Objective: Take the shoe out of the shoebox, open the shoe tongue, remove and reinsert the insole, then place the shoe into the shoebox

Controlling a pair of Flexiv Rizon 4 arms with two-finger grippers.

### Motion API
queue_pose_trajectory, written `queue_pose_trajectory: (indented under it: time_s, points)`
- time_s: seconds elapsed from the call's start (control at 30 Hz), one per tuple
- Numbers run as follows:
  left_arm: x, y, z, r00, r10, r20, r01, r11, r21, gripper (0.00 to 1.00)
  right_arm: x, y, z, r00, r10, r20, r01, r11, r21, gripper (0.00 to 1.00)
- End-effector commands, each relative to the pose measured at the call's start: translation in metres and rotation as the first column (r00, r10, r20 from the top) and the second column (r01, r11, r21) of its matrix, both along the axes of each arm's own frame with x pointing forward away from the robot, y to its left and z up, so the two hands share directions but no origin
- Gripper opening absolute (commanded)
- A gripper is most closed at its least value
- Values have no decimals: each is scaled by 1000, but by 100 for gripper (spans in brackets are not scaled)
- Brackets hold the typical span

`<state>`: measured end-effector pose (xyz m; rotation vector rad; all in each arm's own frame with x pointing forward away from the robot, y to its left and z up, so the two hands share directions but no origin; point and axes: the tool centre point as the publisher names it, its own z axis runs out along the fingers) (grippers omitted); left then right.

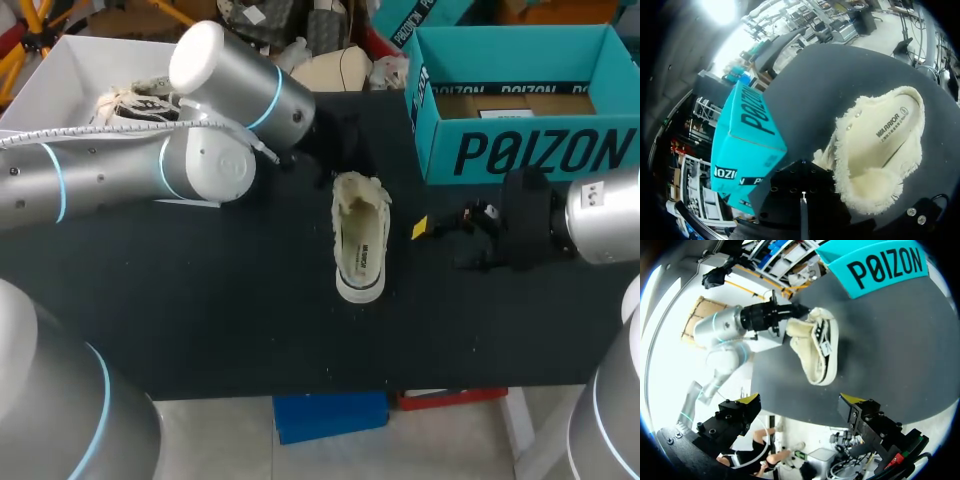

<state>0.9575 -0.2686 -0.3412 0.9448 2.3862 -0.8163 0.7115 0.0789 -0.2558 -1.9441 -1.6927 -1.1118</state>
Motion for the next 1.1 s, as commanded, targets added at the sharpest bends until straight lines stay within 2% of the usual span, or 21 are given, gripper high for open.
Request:
queue_pose_trajectory:
  time_s: [0.03, 0.2, 0.5, 0.63, 0.7, 0.9, 1.1]
  points:
    - [-15, 8, -5, 1000, 4, -7, -3, 999, 34, 0, 0, -1, 1, 1000, 2, -2, -2, 1000, 0, 100]
    - [-31, 9, -12, 1000, 3, -22, -2, 999, 37, 0, 0, -1, 1, 1000, 2, -2, -2, 1000, 0, 100]
    - [-38, -3, -13, 1000, 3, -10, -2, 999, 42, 0, 0, -1, 1, 1000, 2, -2, -2, 1000, 0, 100]
    - [-39, -3, -6, 996, 61, 64, -64, 997, 43, 0, 0, -1, 1, 1000, 2, -2, -2, 1000, 0, 100]
    - [-42, 1, -2, 996, 63, 67, -67, 996, 62, 0, 0, -1, 1, 1000, 2, -2, -2, 1000, 0, 100]
    - [-46, 29, 13, 992, 81, 94, -92, 988, 122, 0, 0, -1, 1, 1000, 2, -2, -2, 1000, 0, 100]
    - [-49, 53, 15, 991, 91, 100, -106, 982, 157, 0, 0, -1, 1, 1000, 2, -2, -2, 1000, 0, 100]
